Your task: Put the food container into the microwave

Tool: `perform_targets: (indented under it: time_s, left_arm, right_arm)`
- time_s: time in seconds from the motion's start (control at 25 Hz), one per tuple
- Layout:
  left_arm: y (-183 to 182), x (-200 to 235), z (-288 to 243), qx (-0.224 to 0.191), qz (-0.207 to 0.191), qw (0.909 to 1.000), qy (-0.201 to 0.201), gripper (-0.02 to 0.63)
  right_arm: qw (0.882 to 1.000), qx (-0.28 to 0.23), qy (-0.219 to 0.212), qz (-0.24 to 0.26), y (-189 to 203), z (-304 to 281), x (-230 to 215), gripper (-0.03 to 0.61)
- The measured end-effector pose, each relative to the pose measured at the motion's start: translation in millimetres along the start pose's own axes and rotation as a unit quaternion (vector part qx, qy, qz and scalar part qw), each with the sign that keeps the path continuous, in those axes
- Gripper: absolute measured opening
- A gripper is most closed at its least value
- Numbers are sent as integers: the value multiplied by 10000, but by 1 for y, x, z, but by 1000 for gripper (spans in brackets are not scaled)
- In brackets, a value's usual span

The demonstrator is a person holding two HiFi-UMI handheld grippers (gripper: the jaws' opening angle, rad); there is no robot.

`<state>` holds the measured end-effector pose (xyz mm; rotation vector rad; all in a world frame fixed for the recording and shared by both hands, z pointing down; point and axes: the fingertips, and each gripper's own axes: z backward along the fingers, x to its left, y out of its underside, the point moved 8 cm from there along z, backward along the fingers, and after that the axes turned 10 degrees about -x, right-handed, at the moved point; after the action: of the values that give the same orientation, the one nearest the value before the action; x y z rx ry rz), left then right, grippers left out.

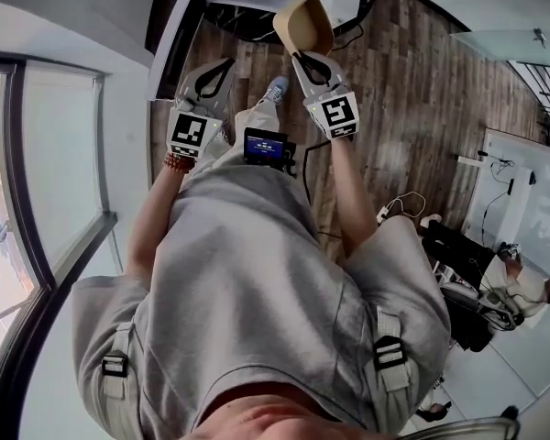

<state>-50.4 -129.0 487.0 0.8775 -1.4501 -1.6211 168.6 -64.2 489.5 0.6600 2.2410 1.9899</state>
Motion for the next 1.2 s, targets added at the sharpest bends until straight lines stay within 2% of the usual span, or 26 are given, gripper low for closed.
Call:
perform_targets:
  time_s: [0.68, 0.8, 1.04, 1.2]
  left_arm:
    - [26, 0, -5, 219, 88, 9997, 92, -3]
    - [27, -3, 1, 351, 97, 9993, 118, -3]
    - [39, 5, -11, 418, 47, 9989, 215, -3]
    - [41, 2, -10, 487, 62, 9984, 277, -3]
  right_arm:
    - [9961, 530, -633, 322, 30, -30, 17, 32]
    - [9933, 712, -828, 385, 35, -30, 25, 32]
    - [9838, 1028, -1177, 875, 46, -45, 22, 31]
    - [9774, 1284, -1378, 961, 53, -44, 30, 31]
